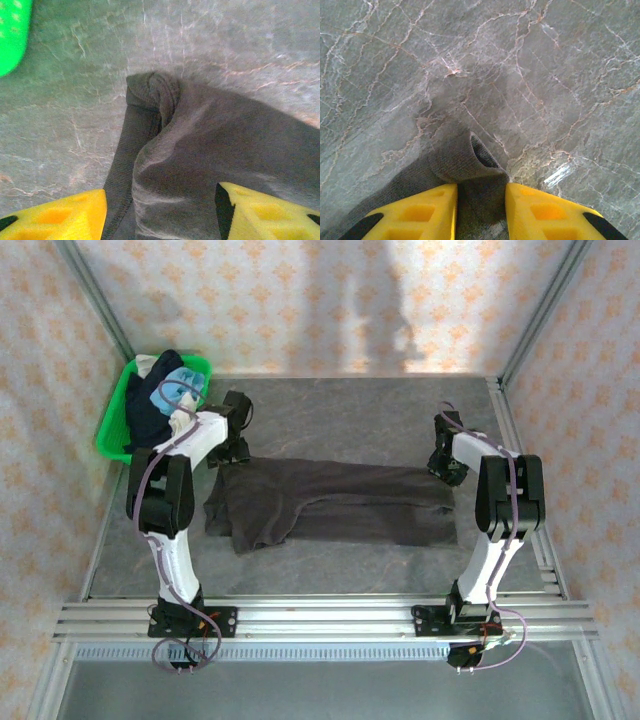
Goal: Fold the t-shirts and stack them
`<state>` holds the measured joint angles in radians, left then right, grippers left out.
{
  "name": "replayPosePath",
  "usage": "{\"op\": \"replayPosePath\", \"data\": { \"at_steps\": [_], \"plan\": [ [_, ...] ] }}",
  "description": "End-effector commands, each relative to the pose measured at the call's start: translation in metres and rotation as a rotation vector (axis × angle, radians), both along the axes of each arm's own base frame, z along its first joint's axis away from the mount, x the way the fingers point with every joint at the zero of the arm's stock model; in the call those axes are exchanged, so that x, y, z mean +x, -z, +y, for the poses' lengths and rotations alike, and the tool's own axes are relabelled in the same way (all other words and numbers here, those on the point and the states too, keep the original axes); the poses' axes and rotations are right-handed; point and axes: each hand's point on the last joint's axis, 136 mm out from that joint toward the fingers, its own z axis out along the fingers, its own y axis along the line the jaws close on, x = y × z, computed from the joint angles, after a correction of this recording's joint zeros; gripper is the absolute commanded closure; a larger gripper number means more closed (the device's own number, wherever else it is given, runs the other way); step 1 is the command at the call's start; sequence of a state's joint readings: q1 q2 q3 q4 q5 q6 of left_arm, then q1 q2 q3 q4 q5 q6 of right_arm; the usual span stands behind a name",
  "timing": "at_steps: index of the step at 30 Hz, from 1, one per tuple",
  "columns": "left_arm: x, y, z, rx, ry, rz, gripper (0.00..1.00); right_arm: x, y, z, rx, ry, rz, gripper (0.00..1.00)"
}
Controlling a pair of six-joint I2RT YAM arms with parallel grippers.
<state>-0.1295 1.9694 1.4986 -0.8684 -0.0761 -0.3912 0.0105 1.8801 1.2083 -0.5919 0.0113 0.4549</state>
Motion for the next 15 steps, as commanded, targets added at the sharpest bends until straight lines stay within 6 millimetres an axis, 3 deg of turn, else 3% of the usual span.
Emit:
{"op": "replayPosePath", "data": {
  "at_steps": [1, 5, 9, 15],
  "plan": [
    [-0.003, 0.017, -0.004, -0.037, -0.002, 0.034, 0.45, -0.003, 0.011, -0.001, 0.011, 0.007, 0.032, 0.7],
    [0.002, 0.017, -0.002, -0.074, -0.041, 0.011, 0.77, -0.001, 0.009, -0.001, 0.013, 0.009, 0.025, 0.7],
    [0.011, -0.001, 0.007, -0.055, -0.06, -0.034, 0.97, -0.003, 0.011, -0.003, -0.002, 0.003, 0.035, 0.7],
    [0.025, -0.031, 0.011, -0.064, -0.046, -0.08, 1.0, -0.012, 0.019, -0.009, -0.002, 0.018, 0.056, 0.71]
  ]
}}
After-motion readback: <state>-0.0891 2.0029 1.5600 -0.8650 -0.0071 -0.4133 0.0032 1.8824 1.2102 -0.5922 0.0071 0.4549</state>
